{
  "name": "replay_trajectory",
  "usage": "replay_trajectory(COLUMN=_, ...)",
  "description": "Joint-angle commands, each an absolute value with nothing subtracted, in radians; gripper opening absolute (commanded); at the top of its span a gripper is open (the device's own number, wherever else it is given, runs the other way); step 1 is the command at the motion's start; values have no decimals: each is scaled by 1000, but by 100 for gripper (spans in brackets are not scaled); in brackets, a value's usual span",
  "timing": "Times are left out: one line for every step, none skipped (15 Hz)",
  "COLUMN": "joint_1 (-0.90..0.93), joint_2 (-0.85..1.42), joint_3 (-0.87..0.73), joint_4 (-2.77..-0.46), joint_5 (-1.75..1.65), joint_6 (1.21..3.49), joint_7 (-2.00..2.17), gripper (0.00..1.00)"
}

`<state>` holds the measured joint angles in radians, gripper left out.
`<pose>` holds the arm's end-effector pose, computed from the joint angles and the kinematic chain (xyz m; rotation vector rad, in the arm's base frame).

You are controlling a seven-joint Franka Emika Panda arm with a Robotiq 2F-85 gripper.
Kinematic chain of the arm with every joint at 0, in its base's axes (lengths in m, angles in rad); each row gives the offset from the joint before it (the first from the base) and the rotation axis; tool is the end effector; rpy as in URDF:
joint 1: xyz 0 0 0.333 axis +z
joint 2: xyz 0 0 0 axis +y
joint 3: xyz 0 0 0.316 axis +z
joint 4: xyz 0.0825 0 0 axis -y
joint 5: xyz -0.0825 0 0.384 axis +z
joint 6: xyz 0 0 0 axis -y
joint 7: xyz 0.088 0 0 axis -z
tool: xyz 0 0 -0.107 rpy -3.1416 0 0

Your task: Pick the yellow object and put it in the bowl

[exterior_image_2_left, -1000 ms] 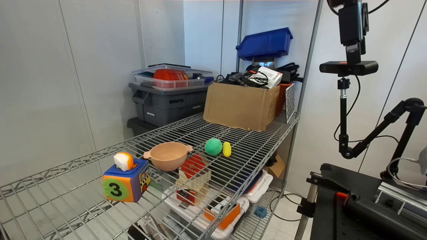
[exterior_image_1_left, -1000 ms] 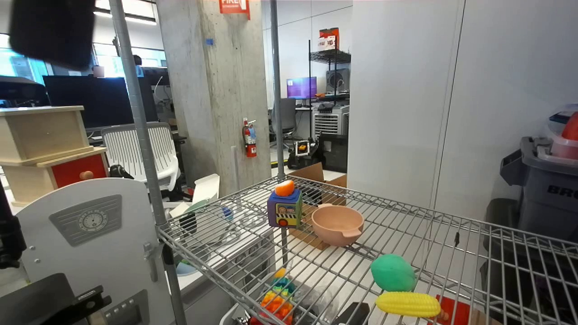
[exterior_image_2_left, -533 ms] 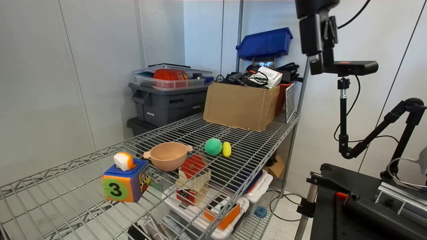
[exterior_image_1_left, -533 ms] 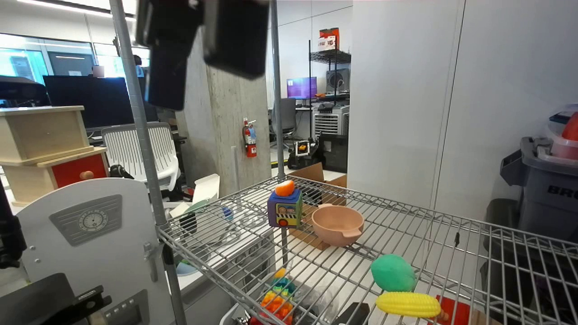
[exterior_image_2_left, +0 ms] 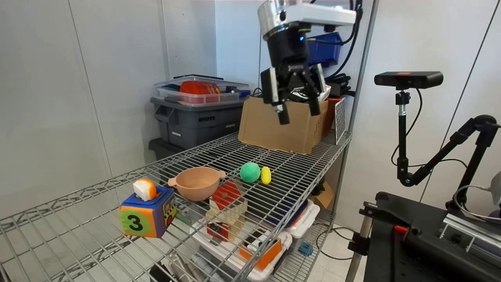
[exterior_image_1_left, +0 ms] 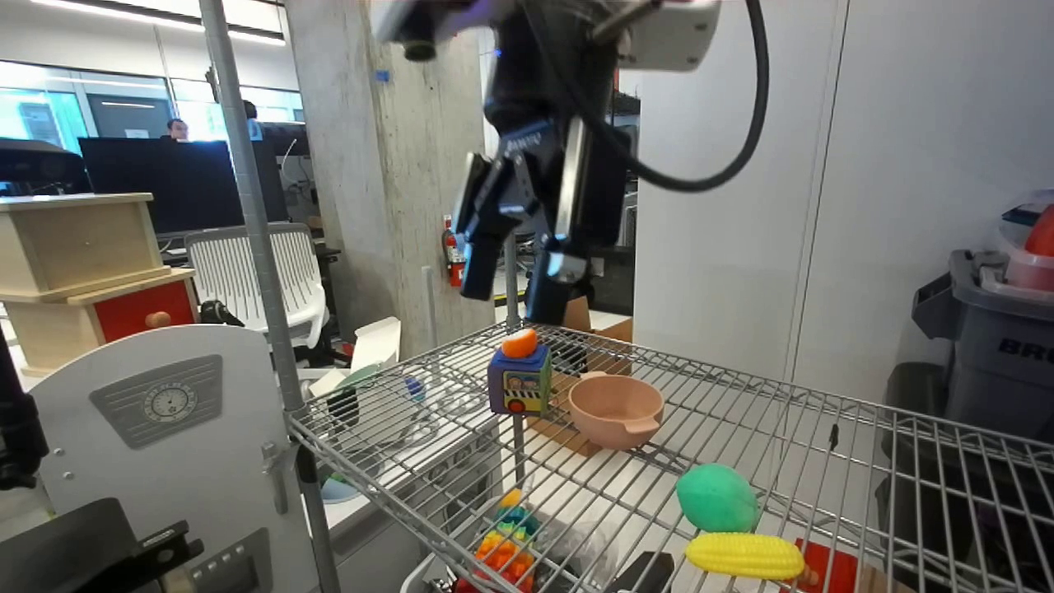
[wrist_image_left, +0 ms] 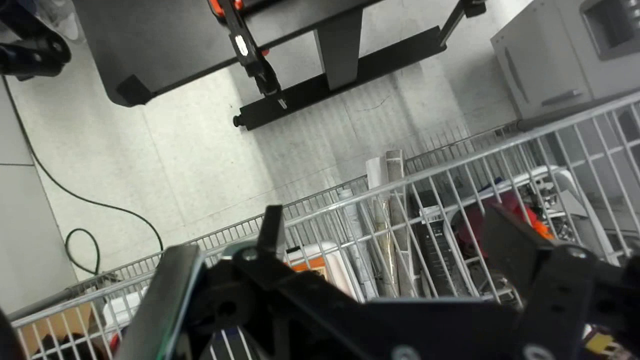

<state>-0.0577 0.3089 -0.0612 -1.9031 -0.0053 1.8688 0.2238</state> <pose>0.5746 -0.0677 0.3153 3.0111 -0.5178 -0.5260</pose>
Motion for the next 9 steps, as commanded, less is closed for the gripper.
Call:
replay_trajectory(joint_1=-81, joint_2=548, joint_3=-90, joint_4=-1650, joint_5=69, joint_6=1825, joint_7=303, gripper=100)
replay_trajectory(joint_1=-87, joint_2=599, joint_3=-96, joint_4=-1595, joint_5=82, joint_6=1814, joint_7=320, gripper=100)
replay_trajectory(joint_1=-107, joint_2=648, joint_3=-112, joint_4=-1540, joint_5=93, joint_6=1811, joint_7=332, gripper=100)
replay_trajectory(joint_1=-117, joint_2=701, joint_3=-117, joint_4=-1485, joint_5=111, joint_6=1818, joint_7=351, gripper=100)
replay_trajectory(joint_1=-135, joint_2=748, joint_3=-126, joint_4=-1432, joint_5=128, joint_6=1824, joint_7=364, gripper=100)
replay_trajectory(joint_1=-153, joint_2=793, joint_3=-132, joint_4=-1376, joint_5=145, joint_6=1815, joint_7=377, gripper=100)
replay_trajectory(joint_1=-172, joint_2=836, joint_3=-136, joint_4=-1322, joint_5=159, joint_6=1815, joint_7=387, gripper=100)
replay_trajectory(joint_1=-189, joint_2=873, joint_3=-138, joint_4=-1272, joint_5=173, joint_6=1805, joint_7=396, gripper=100)
replay_trajectory(joint_1=-203, joint_2=911, joint_3=-139, joint_4=-1224, joint_5=186, joint_6=1805, joint_7=412, gripper=100)
